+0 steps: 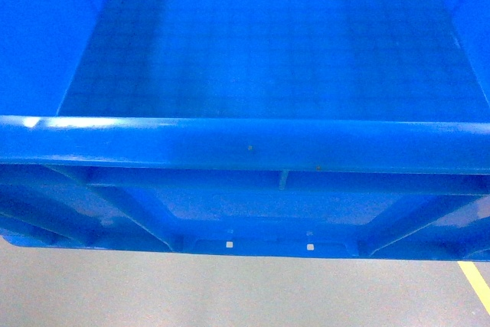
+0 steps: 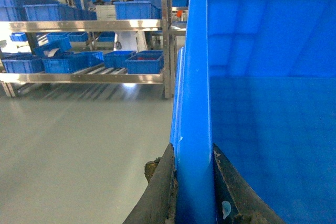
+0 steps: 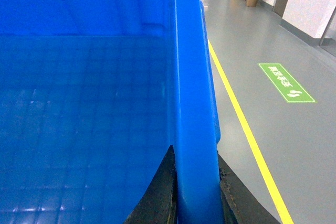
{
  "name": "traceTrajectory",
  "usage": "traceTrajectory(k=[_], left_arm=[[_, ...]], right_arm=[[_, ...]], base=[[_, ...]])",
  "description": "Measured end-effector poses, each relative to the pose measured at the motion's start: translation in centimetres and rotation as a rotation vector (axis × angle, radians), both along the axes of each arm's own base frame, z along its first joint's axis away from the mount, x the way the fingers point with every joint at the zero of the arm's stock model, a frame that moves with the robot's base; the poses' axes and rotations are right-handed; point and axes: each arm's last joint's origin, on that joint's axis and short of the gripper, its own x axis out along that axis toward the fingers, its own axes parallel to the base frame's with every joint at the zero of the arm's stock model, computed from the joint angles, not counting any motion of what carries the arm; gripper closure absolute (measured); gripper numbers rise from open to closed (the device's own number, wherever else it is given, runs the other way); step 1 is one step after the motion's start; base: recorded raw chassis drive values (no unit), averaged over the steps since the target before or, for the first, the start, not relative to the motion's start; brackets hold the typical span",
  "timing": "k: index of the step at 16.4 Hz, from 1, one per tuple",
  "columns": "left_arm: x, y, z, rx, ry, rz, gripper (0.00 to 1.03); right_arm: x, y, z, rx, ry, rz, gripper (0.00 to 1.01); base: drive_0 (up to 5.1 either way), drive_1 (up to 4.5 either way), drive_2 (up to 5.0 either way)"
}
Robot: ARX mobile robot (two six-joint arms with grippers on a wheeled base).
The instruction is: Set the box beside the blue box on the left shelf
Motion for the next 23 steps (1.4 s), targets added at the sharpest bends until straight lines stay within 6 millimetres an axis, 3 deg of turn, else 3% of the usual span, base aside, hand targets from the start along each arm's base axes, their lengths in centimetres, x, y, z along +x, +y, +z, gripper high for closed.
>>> traceTrajectory(k=[23], left_arm=[[0.00,-0.01,0.03,-0.001,-0.004,-0.002,0.92]], right_arm=[[-0.01,0.00,0.03,0.000,-0.002,0.000,0.92]], base=[[0.0,4.23,-4.2]])
